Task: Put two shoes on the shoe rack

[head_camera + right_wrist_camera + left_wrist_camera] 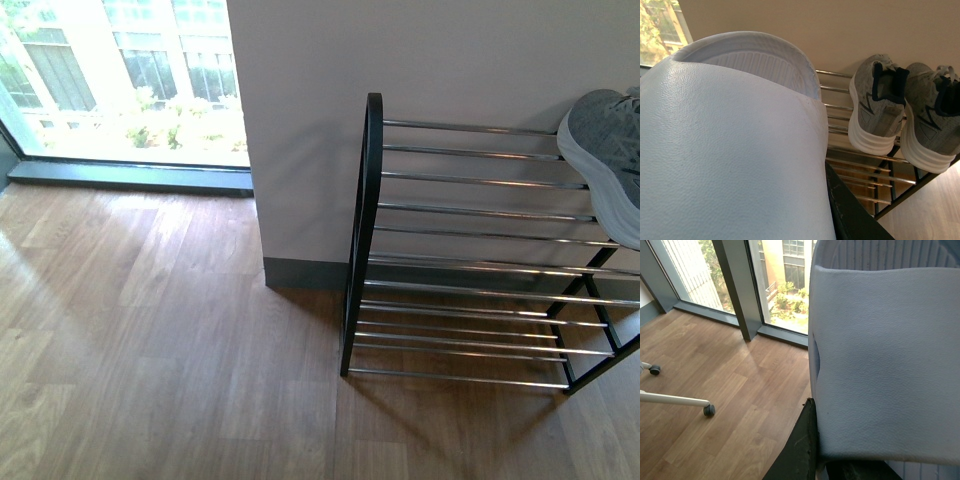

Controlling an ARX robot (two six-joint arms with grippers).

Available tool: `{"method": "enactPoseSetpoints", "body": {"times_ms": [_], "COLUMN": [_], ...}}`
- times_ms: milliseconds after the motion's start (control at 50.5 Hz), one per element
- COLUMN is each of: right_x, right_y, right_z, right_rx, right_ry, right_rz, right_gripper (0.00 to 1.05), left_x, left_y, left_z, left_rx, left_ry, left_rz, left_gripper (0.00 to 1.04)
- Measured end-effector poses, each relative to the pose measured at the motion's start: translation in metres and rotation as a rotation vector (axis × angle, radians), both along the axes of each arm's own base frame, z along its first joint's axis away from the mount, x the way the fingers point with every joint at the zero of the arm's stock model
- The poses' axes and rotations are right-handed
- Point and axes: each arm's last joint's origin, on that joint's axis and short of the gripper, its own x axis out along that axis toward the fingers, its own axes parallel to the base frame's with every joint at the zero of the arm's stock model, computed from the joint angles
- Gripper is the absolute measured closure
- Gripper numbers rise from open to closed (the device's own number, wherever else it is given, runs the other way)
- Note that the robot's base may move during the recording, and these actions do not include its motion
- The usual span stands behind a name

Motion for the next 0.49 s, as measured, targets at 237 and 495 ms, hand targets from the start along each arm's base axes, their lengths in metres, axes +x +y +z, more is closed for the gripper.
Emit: {"method": "enactPoseSetpoints", "body": {"times_ms": [237, 495], "right_x": [0.000, 0.012], "right_y": [0.000, 0.002], "right_z": [0.000, 0.003], "right_rx": [0.000, 0.029], "right_ry": [0.003, -0.096], "right_rz": [0.000, 0.157], "right_gripper": [1.03, 1.03], "left_x": [0.000, 0.001], "left_y": [0.000, 0.000], "left_z": [0.000, 0.000], "left_rx": [0.001, 0.001], "left_ry": [0.002, 0.003], "left_rz": [0.000, 0.000], "left_gripper": [1.03, 1.03]}}
